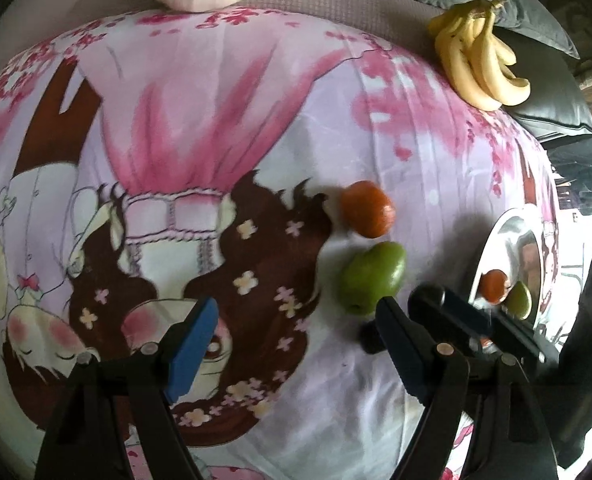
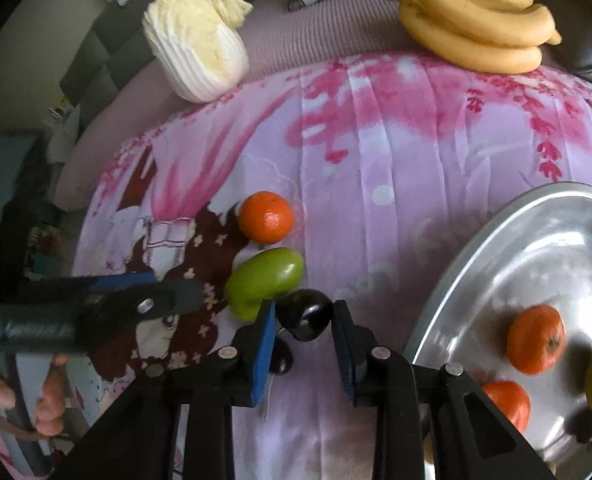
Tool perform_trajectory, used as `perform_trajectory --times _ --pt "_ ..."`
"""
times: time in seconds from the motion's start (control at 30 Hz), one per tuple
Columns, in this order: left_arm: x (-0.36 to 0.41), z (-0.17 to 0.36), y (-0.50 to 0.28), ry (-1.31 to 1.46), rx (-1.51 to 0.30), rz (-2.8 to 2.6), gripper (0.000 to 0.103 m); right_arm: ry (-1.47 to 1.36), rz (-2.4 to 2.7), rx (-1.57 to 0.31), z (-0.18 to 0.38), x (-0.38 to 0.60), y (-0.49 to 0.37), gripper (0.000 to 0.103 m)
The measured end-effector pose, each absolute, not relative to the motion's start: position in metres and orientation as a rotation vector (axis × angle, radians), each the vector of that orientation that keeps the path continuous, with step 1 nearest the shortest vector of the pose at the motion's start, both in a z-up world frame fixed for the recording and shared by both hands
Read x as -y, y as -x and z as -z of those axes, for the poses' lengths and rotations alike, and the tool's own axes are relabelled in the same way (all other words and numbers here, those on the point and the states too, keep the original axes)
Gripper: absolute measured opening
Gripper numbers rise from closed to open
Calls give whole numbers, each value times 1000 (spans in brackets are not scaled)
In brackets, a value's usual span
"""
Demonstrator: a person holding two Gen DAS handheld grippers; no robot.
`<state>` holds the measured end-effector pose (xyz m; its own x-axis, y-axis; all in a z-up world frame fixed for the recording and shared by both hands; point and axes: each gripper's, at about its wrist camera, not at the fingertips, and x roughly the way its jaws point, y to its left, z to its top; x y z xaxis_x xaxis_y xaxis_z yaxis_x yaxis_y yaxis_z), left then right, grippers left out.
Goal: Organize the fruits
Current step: 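Grasp a green fruit with the left tool while the right tool holds the plum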
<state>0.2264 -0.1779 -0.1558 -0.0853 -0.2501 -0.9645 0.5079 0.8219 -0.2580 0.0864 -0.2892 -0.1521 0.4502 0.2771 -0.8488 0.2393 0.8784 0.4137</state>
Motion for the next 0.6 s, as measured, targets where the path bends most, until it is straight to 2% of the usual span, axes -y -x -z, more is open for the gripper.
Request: perform_trajectory --times 0.07,0.17,0.2,0.33,0.5,0.6 --pt "190 156 -224 -229 -1528 648 82 -537 -19 -1094 145 289 -77 30" --pt "209 160 -219 -255 -1537 662 67 -550 6 -1063 136 291 -62 30" --pt "216 162 -217 -260 -1546 662 65 -562 11 -1052 133 293 -57 30" --pt "239 173 -211 -280 -1554 689 64 -572 24 -1026 125 298 -43 30" --pt "265 186 -205 -314 -1570 696 46 -601 41 -1001 121 305 -29 30" --pt "282 193 -202 -338 -1564 693 45 -609 47 -984 121 308 -26 30"
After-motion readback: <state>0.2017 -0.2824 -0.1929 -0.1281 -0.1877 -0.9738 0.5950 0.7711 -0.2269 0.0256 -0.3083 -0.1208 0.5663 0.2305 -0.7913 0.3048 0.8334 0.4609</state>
